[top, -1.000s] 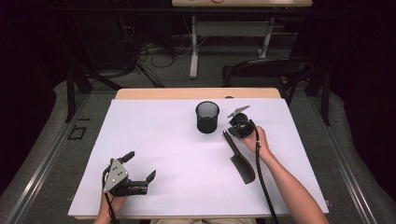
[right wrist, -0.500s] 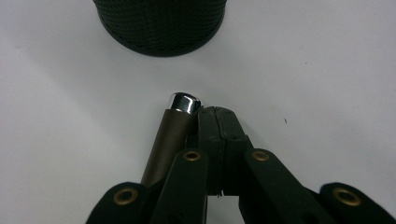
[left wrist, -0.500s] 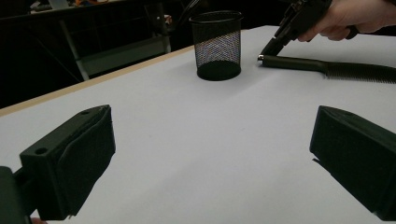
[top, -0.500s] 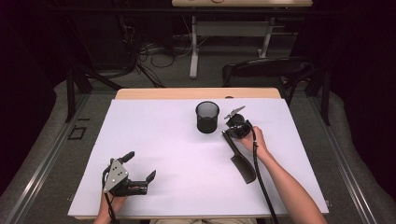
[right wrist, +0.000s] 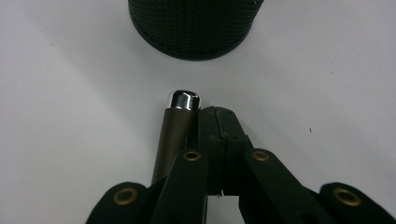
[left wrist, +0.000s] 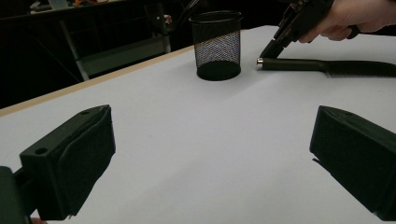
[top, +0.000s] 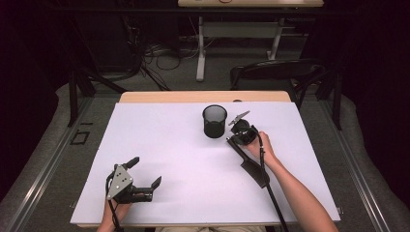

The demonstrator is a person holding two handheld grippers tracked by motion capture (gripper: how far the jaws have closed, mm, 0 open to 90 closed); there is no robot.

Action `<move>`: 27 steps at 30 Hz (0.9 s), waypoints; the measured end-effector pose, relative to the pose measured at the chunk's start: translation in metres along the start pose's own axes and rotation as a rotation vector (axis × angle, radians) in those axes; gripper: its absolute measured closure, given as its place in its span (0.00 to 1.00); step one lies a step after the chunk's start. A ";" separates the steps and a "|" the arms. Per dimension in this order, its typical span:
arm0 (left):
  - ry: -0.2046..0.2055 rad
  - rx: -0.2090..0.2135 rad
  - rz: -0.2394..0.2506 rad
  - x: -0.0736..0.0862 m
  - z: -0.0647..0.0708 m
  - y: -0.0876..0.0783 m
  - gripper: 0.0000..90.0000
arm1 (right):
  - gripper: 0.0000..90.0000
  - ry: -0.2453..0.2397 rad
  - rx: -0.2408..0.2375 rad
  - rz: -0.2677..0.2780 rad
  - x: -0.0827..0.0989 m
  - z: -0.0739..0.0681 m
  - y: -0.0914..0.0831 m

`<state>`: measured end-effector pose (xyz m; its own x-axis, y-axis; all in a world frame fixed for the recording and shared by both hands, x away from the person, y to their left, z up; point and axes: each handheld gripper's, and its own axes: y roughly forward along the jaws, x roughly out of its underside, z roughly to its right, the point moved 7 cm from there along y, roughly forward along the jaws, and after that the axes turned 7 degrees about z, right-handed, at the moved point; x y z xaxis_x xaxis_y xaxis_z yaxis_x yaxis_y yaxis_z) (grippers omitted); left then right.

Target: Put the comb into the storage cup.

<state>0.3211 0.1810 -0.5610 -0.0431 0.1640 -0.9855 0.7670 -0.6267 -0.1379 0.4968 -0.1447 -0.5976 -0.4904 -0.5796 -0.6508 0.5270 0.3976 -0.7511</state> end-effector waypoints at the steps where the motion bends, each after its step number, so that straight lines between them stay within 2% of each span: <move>1: 0.000 0.000 0.000 0.000 0.000 0.000 0.00 | 1.00 -0.004 0.000 -0.002 0.000 -0.001 0.000; 3: 0.000 -0.001 0.001 0.000 0.000 0.000 0.00 | 1.00 0.005 -0.007 -0.007 0.000 -0.005 0.000; 4: 0.000 -0.001 0.001 0.000 0.000 0.000 0.00 | 1.00 -0.015 -0.015 -0.008 -0.001 -0.006 0.000; 10: 0.001 0.000 0.000 0.000 0.000 0.000 0.00 | 1.00 -0.037 -0.033 -0.007 -0.003 -0.017 0.000; 13: 0.000 -0.001 0.001 0.000 0.000 0.000 0.00 | 1.00 -0.064 -0.047 -0.010 -0.004 -0.023 0.001; 27: 0.000 -0.001 0.001 0.000 0.000 0.000 0.00 | 1.00 -0.101 -0.084 -0.022 -0.003 -0.043 -0.003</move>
<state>0.3210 0.1813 -0.5608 -0.0426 0.1636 -0.9856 0.7673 -0.6264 -0.1372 0.4669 -0.1135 -0.5986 -0.4269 -0.6555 -0.6229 0.4545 0.4400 -0.7745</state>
